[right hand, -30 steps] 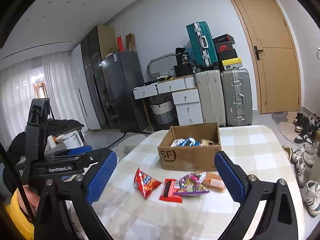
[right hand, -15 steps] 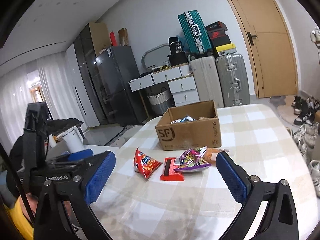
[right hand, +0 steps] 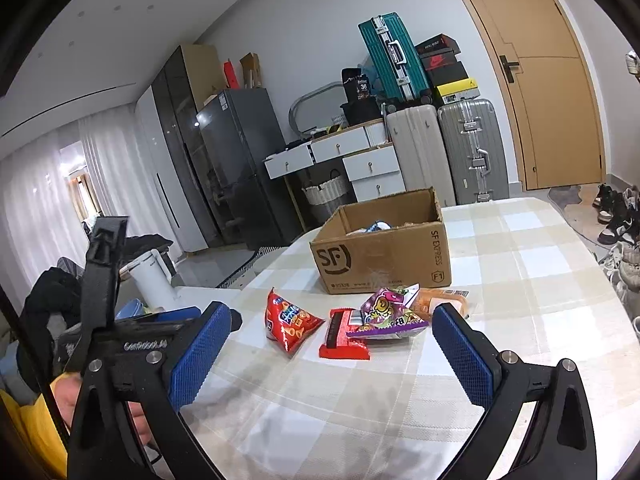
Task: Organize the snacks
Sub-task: 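Move both tools back toward the remaining snacks on the table, then grasp the red chip bag with the left tool while the right tool grasps the purple candy bag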
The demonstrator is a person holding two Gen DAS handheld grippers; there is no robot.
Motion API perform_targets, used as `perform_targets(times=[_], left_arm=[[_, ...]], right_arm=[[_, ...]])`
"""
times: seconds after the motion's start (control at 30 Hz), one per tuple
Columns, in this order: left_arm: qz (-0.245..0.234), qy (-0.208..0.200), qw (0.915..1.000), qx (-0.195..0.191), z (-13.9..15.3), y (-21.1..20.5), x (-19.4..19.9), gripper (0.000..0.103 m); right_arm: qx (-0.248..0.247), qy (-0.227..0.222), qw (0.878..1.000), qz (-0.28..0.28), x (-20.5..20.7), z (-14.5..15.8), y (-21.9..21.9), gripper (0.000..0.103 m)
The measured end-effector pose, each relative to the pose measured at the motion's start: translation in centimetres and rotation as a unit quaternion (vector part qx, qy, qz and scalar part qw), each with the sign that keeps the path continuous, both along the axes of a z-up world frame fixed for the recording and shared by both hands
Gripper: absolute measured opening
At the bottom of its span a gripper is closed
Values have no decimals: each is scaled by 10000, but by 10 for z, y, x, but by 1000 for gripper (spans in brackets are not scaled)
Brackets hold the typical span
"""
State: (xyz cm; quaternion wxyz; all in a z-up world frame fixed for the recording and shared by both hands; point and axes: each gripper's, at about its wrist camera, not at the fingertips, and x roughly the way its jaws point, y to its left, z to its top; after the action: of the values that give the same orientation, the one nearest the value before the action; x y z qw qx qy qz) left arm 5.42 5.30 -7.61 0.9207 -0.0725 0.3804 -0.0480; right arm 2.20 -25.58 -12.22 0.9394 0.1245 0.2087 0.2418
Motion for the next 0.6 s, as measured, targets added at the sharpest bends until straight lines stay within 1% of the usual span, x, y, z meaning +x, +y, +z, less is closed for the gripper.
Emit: perform_targets(times=[0.1,0.23,0.37,0.5,0.6], left_arm=[[56,109,9999,58,-12,7,15,102],[-7,420,9991,51,-32,13,43,102],[-3,636,9980,43,-51,17,69,102],[29,834,9964,-129,-68,26,95,102],[-52,1014,9944,-284,-83,30,116,101]], right_arm=[[-13,62,10000,67,8,-8,3,102],[-102,188,9996,169,23,-18,9,102],[-152,340,9990,228,40,-30,15,102],[-109,459,9986,256,55,-38,15,102],[-134,583,9979,253,67,-44,16,102]])
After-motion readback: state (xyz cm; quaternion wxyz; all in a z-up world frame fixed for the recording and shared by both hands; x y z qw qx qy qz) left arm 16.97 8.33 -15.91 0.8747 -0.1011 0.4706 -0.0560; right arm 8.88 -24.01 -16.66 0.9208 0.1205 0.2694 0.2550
